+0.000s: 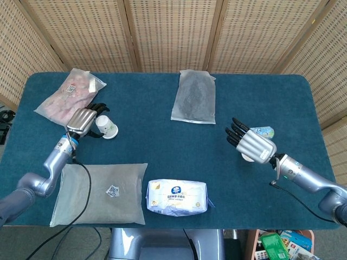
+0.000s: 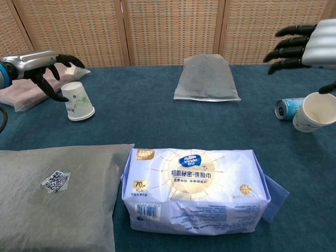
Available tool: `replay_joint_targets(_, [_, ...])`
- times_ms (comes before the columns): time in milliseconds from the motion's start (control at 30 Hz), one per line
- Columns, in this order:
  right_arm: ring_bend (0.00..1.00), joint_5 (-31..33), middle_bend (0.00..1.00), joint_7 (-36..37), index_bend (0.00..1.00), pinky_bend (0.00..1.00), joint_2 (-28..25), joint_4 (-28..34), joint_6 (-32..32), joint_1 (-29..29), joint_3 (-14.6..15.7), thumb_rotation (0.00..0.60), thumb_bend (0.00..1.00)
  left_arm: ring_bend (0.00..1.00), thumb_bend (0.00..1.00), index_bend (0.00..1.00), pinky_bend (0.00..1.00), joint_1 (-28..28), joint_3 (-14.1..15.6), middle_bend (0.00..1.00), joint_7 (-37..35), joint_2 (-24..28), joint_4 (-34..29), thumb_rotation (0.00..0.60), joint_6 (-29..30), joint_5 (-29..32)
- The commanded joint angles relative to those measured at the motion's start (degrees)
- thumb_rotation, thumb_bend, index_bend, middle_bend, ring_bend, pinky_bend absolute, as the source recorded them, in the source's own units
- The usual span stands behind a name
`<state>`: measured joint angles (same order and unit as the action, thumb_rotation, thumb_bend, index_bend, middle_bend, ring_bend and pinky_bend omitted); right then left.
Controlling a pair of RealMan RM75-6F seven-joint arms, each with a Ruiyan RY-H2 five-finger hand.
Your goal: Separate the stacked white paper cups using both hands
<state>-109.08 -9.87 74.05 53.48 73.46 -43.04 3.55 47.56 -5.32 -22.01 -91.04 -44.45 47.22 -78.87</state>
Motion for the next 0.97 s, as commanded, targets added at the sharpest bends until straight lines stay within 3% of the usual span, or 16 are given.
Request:
replay_joint_targets(33, [0.14, 3.2, 0.17, -1.7, 0.17, 0.07, -1.7, 4.2, 3.0, 1.6, -3.0, 0.6, 0.0, 0.0, 0.2, 0.0, 0.09, -1.7, -0.9, 0.0, -1.3, 2.9, -4.9, 0.6, 1.1, 1.1])
replay_joint_targets(267, [0.13, 8.3, 0.17, -0.3, 0.17, 0.07, -5.0, 12.5, 8.1, 5.8, -5.9, 0.6, 0.0, 0.0, 0.2, 0.0, 0.03, -6.3, -2.1, 0.0, 1.5, 9.5, -15.0, 0.6, 6.5, 3.0])
replay_joint_targets(433, [0.08, 14.3, 0.14, 3.0, 0.17, 0.01, -7.1, 21.6, 15.1, 13.8, -6.9, 0.6, 0.0, 0.0, 0.2, 0.0, 0.0, -13.1, -1.9, 0.0, 5.6, 16.6, -25.3, 0.6, 13.1, 5.9])
replay_joint_targets(600, [0.0, 20.1, 0.04, 6.4, 0.13, 0.0, -8.1, 29.8, 19.9, 23.1, -5.1, 0.6, 0.0, 0.0, 0.2, 0.0, 0.0, -21.2, -1.1, 0.0, 8.4, 22.5, -35.0, 0.6, 21.3, 8.6])
replay_joint_targets(800, [0.0, 23.5, 0.0, 7.8, 0.02, 0.0, -7.0, 31.9, 20.6, 30.5, -1.8, 0.6, 0.0, 0.0, 0.2, 0.0, 0.0, -29.2, 1.2, 0.0, 12.8, 25.7, -41.8, 0.6, 30.8, 8.1])
replay_joint_targets(967, [0.0, 25.2, 0.0, 7.9, 0.0, 0.0, -6.8, 33.9, 19.9, 33.6, -1.0, 0.6, 0.0, 0.0, 0.2, 0.0, 0.0, -32.0, 2.6, 0.0, 16.6, 26.9, -45.2, 0.6, 33.2, 6.8])
